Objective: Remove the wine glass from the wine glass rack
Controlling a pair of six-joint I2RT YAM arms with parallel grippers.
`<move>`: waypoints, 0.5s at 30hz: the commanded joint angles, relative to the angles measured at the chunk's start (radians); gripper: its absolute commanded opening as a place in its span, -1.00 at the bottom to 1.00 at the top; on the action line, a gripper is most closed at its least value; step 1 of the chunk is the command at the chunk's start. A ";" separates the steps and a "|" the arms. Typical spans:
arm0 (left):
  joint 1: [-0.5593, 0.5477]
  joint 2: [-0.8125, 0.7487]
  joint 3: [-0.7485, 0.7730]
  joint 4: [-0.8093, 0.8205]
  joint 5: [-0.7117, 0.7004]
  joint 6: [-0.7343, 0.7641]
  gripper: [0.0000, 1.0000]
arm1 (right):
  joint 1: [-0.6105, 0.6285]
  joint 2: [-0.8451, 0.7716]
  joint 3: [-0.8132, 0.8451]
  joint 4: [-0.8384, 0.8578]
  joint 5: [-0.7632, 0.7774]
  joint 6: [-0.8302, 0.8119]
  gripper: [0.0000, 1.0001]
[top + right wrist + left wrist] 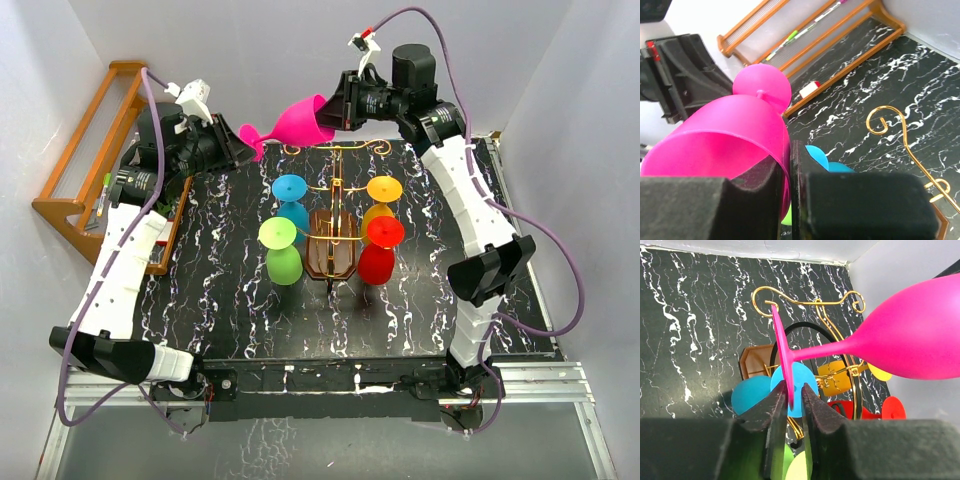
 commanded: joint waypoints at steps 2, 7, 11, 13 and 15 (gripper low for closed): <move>-0.003 -0.007 0.030 0.013 -0.052 -0.041 -0.23 | -0.003 -0.069 -0.004 0.041 0.101 -0.033 -0.84; -0.004 -0.017 0.004 -0.002 -0.134 -0.094 0.48 | -0.060 -0.111 -0.044 0.068 0.163 -0.001 -0.84; -0.004 -0.073 -0.069 0.041 -0.236 -0.190 0.93 | -0.133 -0.193 -0.157 0.170 0.257 0.035 -0.84; -0.003 -0.108 -0.115 0.083 -0.266 -0.232 0.95 | -0.167 -0.216 -0.168 0.180 0.354 0.027 -0.84; -0.003 -0.136 -0.152 0.122 -0.284 -0.254 0.95 | -0.208 -0.225 -0.175 0.169 0.482 0.024 -0.84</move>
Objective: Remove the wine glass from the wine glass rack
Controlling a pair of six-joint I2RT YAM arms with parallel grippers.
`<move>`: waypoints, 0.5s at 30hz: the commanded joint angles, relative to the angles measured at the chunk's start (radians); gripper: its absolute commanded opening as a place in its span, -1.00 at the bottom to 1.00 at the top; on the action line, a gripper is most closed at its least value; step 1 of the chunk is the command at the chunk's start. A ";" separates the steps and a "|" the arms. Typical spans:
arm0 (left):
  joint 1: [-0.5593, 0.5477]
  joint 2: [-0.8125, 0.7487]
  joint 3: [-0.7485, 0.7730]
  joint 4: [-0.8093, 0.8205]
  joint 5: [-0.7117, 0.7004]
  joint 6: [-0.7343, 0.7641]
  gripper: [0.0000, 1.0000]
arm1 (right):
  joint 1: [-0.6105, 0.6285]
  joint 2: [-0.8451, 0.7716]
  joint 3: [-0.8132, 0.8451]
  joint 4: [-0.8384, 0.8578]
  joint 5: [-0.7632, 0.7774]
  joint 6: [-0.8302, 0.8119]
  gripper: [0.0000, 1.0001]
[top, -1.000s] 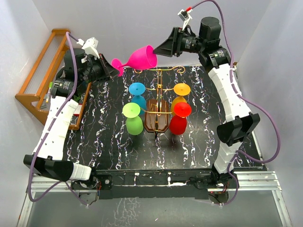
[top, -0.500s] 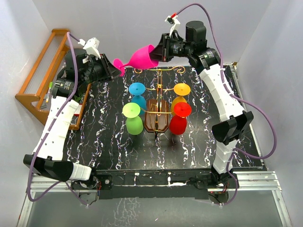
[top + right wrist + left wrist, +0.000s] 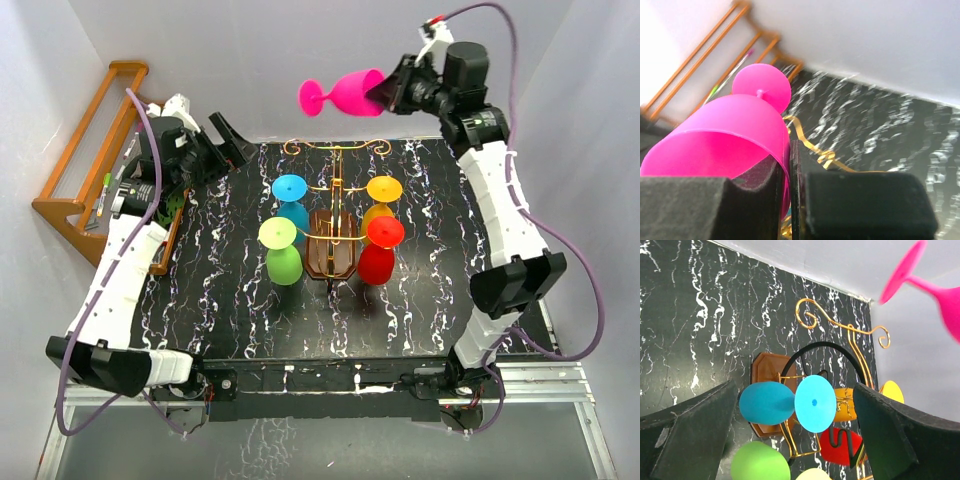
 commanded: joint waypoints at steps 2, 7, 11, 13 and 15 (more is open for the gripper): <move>-0.002 -0.105 -0.080 0.110 -0.099 -0.098 0.95 | -0.108 -0.090 -0.003 0.080 0.375 0.014 -0.84; -0.001 -0.120 -0.117 0.159 -0.075 -0.104 0.94 | -0.259 -0.029 0.047 -0.138 0.573 0.034 -0.84; 0.000 -0.118 -0.131 0.185 -0.060 -0.105 0.77 | -0.318 0.034 0.058 -0.331 0.709 -0.037 -0.84; -0.002 -0.103 -0.118 0.160 -0.067 -0.104 0.74 | -0.328 0.018 -0.022 -0.362 0.760 -0.055 -0.84; 0.000 -0.079 -0.095 0.118 -0.075 -0.087 0.74 | -0.338 -0.011 -0.102 -0.359 0.780 -0.062 -0.84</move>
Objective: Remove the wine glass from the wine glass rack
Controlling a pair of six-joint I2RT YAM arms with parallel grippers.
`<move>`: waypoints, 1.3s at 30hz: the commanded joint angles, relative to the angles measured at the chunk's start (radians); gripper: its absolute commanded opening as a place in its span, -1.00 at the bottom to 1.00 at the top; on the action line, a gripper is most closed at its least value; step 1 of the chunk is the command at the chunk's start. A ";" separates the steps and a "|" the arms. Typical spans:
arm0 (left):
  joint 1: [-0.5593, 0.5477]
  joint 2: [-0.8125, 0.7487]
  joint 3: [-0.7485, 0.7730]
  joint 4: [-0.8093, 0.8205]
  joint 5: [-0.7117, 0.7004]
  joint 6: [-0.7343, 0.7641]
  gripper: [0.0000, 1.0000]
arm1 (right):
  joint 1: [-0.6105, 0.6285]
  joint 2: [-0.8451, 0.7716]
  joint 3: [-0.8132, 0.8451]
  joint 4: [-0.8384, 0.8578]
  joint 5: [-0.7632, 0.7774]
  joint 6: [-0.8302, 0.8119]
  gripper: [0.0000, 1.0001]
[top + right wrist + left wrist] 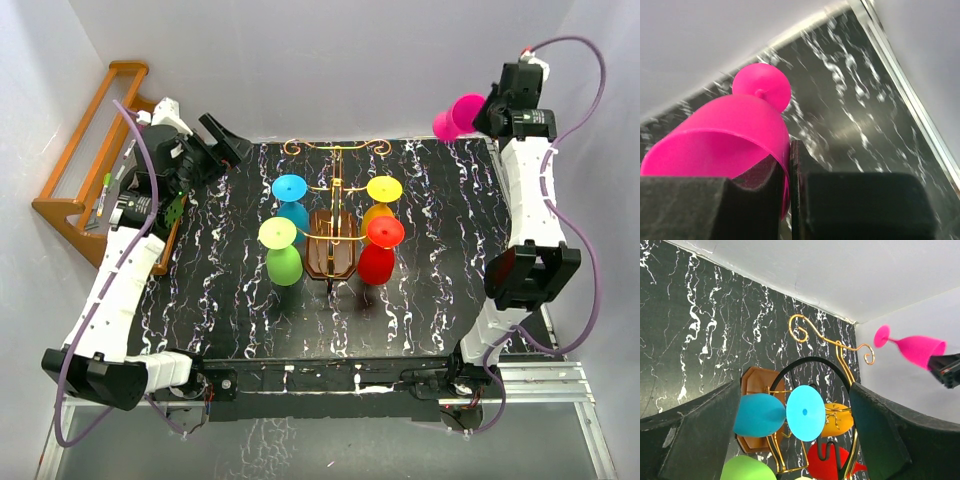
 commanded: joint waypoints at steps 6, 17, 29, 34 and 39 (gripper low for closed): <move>-0.001 0.059 0.046 -0.106 -0.025 0.036 0.72 | -0.010 -0.017 -0.203 -0.138 0.112 -0.062 -0.84; 0.004 0.030 -0.026 -0.084 0.010 0.014 0.95 | -0.017 0.052 -0.302 -0.067 0.055 -0.061 -0.83; 0.006 0.001 -0.043 -0.076 0.009 0.001 0.95 | -0.017 0.067 -0.284 -0.045 0.017 -0.062 -0.36; 0.007 0.016 -0.031 -0.072 0.023 0.010 0.95 | -0.017 0.009 -0.217 -0.054 -0.028 -0.067 -0.28; 0.006 0.045 -0.025 -0.080 0.059 -0.015 0.95 | -0.016 -0.098 -0.081 -0.059 -0.218 -0.024 -0.14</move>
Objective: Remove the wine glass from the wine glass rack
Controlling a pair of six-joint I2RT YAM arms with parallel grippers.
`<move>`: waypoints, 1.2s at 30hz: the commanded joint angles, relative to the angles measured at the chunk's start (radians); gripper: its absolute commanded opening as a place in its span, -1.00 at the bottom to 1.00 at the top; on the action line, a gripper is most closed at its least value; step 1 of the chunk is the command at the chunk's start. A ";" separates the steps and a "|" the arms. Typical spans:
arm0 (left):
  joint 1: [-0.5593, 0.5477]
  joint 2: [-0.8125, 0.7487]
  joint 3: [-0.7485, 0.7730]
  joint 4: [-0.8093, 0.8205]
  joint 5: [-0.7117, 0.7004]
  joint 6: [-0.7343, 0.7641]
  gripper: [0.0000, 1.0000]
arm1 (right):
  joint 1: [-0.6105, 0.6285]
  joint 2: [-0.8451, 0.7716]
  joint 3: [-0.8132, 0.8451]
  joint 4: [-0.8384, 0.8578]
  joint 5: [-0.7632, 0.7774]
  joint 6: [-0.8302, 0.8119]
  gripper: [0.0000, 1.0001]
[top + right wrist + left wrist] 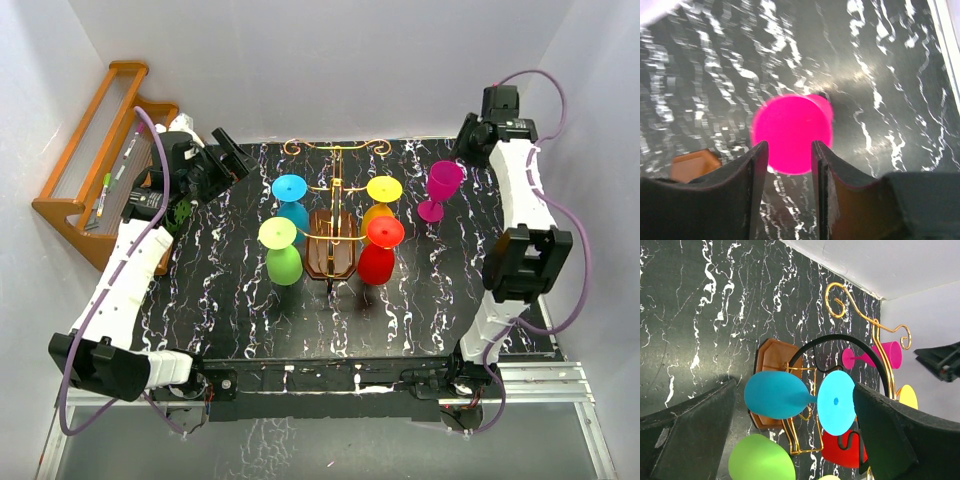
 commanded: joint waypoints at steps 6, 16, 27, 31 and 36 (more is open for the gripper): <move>0.007 0.030 0.012 0.047 0.125 -0.048 0.65 | 0.001 -0.399 -0.087 0.379 -0.470 0.235 -0.15; 0.009 0.148 0.004 0.065 0.477 -0.133 0.06 | 0.020 -0.457 -0.092 0.379 -0.520 0.222 -0.23; 0.009 0.150 -0.023 0.077 0.519 -0.148 -0.14 | 0.020 -0.456 -0.108 0.396 -0.532 0.230 -0.25; 0.010 0.155 -0.056 0.109 0.560 -0.167 -0.26 | 0.020 -0.452 -0.106 0.398 -0.532 0.230 -0.26; 0.010 0.146 -0.056 0.103 0.551 -0.165 -0.58 | 0.019 -0.445 -0.100 0.399 -0.526 0.233 -0.27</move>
